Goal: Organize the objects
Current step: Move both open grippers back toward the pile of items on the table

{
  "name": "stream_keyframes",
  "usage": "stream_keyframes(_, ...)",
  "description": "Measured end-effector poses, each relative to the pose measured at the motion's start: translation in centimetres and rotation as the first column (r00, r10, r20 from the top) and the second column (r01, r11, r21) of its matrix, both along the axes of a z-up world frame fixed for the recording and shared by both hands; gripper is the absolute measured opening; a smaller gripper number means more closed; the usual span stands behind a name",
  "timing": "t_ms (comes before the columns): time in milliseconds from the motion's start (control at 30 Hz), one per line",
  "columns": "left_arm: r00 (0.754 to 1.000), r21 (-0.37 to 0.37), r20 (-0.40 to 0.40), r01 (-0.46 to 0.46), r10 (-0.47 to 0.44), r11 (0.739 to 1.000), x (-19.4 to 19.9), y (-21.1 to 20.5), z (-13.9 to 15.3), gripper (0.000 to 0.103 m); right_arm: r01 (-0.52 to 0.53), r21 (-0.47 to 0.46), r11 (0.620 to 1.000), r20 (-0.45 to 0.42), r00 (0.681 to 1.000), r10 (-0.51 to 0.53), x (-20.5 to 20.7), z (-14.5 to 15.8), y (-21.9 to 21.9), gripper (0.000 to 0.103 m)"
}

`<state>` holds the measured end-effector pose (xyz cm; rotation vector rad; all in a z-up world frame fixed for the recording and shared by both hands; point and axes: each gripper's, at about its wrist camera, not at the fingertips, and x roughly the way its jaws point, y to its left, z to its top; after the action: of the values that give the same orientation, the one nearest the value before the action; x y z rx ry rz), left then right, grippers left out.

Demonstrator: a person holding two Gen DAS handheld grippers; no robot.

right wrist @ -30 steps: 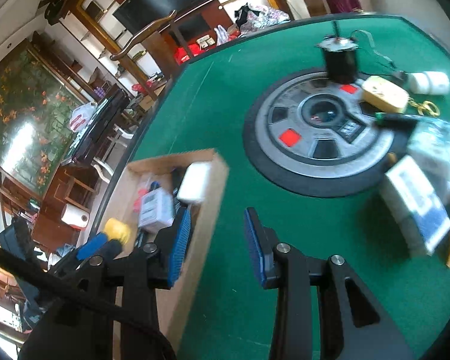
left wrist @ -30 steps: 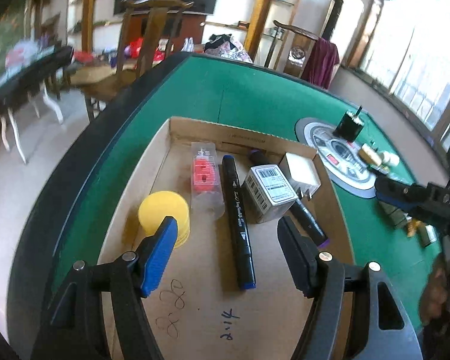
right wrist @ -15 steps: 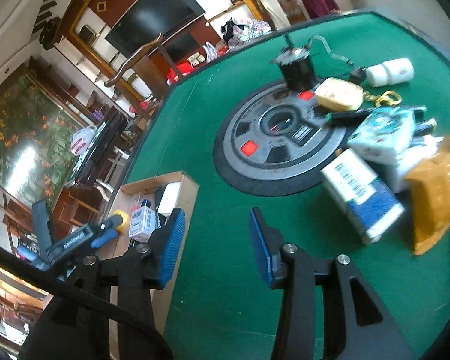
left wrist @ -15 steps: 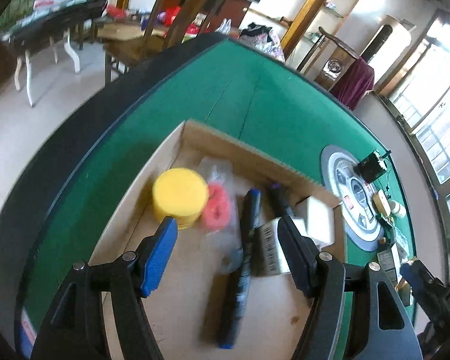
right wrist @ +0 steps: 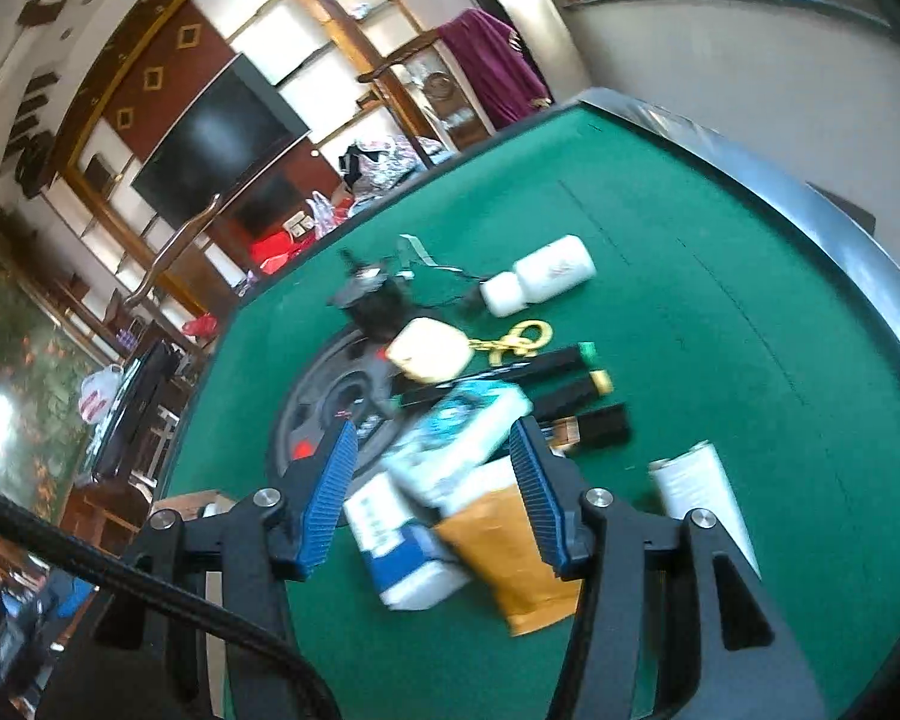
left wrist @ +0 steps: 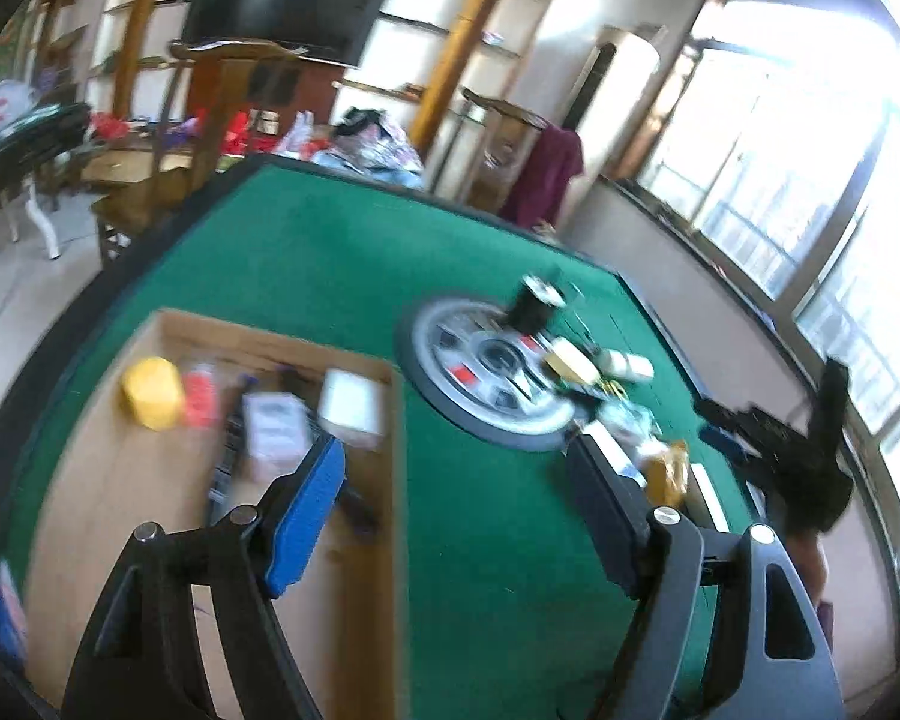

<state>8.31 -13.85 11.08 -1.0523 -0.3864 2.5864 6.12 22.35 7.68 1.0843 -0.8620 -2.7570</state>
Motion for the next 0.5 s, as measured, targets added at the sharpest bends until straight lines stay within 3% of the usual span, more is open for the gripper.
stream_keyframes(200,0.992,-0.03,0.09,0.088,-0.085,0.996,-0.9,5.0,-2.0,0.071,-0.037,-0.068,0.997,0.065,0.997,0.041,-0.7,-2.8,1.6,0.052)
stream_keyframes(333,0.99,-0.05,0.117,0.08,-0.074,0.996,-1.7,6.9,-2.1,0.071,-0.098,-0.024,0.995,0.116,0.988,0.101,-1.0,-4.3,0.6,0.051)
stream_keyframes(400,0.99,-0.059,0.122,0.079,-0.071,0.995,-2.4,7.7,-2.3,0.071,-0.144,0.049,0.988,0.122,0.983,0.137,-0.7,-4.0,-0.8,0.051)
stream_keyframes(433,0.989,-0.065,0.128,0.083,-0.074,0.994,-2.7,8.5,-2.6,0.071,-0.165,0.079,0.983,0.12,0.981,0.155,-0.5,-3.8,-1.5,0.045)
stream_keyframes(467,0.988,-0.069,0.135,0.088,-0.078,0.994,-2.9,9.2,-2.8,0.071,-0.181,0.105,0.978,0.131,0.977,0.167,-0.3,-3.9,-2.2,0.031)
stream_keyframes(500,0.986,-0.069,0.145,0.094,-0.083,0.993,-3.3,9.9,-3.2,0.071,-0.197,0.13,0.972,0.157,0.972,0.176,-0.3,-4.1,-2.7,0.027)
